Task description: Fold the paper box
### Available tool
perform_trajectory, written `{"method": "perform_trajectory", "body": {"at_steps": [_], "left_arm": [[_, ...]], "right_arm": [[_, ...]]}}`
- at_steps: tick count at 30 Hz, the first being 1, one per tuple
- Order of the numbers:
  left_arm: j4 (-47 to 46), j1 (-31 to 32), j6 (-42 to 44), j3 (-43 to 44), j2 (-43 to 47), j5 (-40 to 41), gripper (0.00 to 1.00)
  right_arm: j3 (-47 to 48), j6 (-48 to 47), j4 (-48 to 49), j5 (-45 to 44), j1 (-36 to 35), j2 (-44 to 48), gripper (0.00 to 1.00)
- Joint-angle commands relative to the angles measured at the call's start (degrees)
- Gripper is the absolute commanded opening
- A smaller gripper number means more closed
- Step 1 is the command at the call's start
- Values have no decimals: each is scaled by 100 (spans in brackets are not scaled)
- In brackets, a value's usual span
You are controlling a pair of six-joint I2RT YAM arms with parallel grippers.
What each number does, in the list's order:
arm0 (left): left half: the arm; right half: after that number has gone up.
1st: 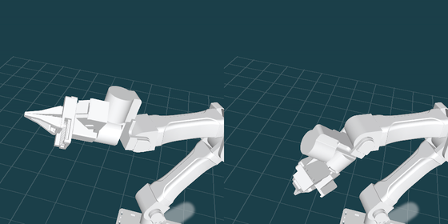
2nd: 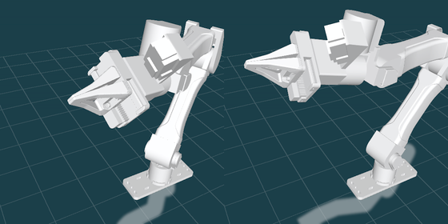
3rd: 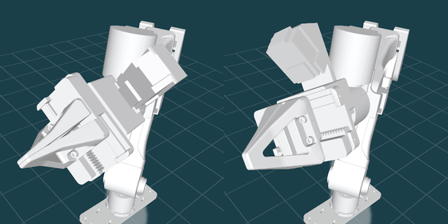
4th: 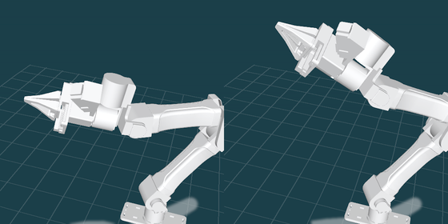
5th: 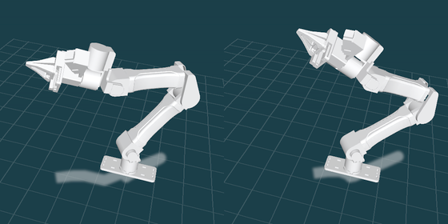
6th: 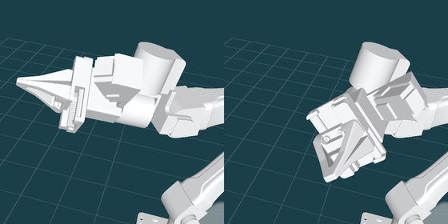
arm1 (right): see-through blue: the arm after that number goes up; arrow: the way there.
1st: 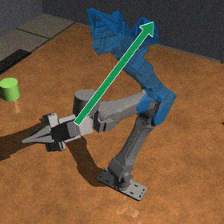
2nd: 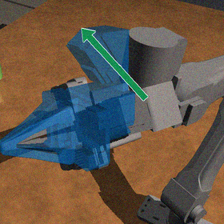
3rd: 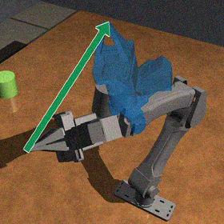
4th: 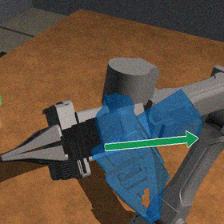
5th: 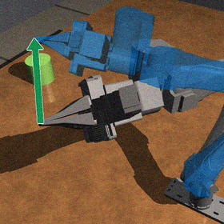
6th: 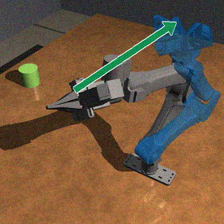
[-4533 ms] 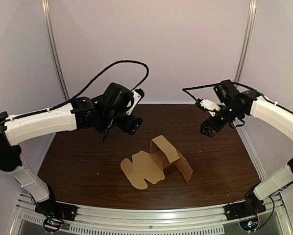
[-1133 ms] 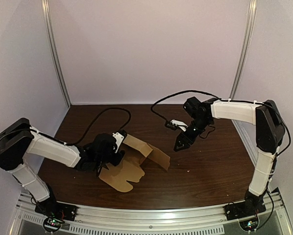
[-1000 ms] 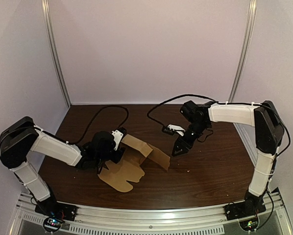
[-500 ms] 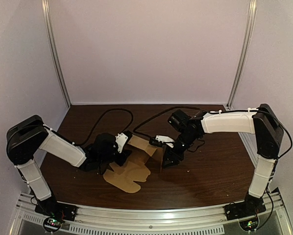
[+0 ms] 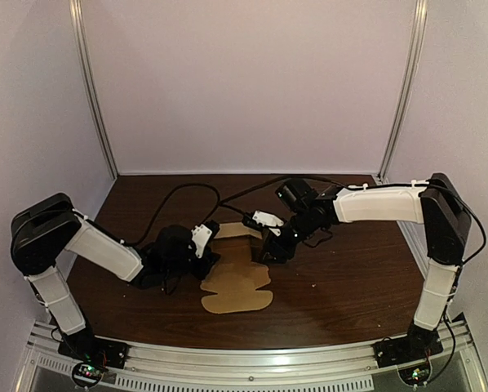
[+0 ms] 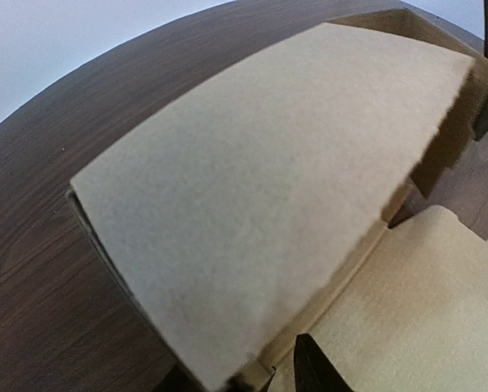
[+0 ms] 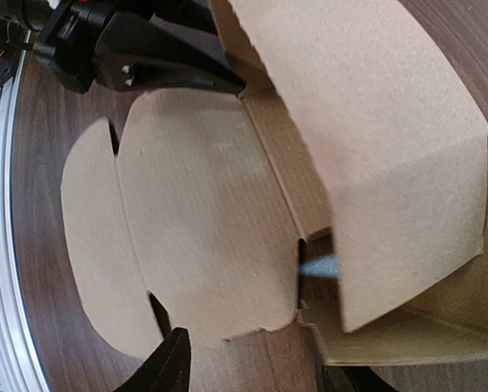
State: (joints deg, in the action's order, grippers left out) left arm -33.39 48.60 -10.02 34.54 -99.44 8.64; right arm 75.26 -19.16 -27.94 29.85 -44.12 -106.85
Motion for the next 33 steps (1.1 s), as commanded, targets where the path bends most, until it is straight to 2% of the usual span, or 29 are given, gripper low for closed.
{"method": "perform_trajectory", "body": {"at_steps": [1,4,9,11,13,15,16,18,21,23,28,33], "left_arm": [[194,71,-148,30,223,-214,37],[1322,76,-313,-4,930,-271,43],[3936,104,-355,449,2529,-236,53],[4347,101,-288,668,2926,-156,58],[4506,89,-227,946,3031,97,68],[4563,35,-100,1313,2760,381,78],[4641,-5,-29,1569,2488,422,80],[4995,-66,118,2418,1759,311,81],[5574,-78,232,3480,557,97,80],[5811,-86,251,4026,132,-51,80],[5886,-233,299,4532,-136,-491,84],[6069,-528,101,4711,-212,-850,84]], "right_arm": [[259,15,379,-172,-53,-175,52],[193,-135,257,-240,-44,-95,52],[-7,-444,-200,-285,130,320,52],[-22,-596,-504,-152,257,515,52],[101,-808,-933,263,417,677,52],[312,-1039,-1406,691,635,796,52],[460,-1147,-1625,882,777,823,51],[737,-1188,-1822,1084,1098,811,51],[1053,-799,-1443,1120,1634,548,51],[1262,-447,-1121,1130,1996,274,51],[1743,193,-699,564,2252,-570,49],[1827,438,-518,548,2243,-1112,48]]}}
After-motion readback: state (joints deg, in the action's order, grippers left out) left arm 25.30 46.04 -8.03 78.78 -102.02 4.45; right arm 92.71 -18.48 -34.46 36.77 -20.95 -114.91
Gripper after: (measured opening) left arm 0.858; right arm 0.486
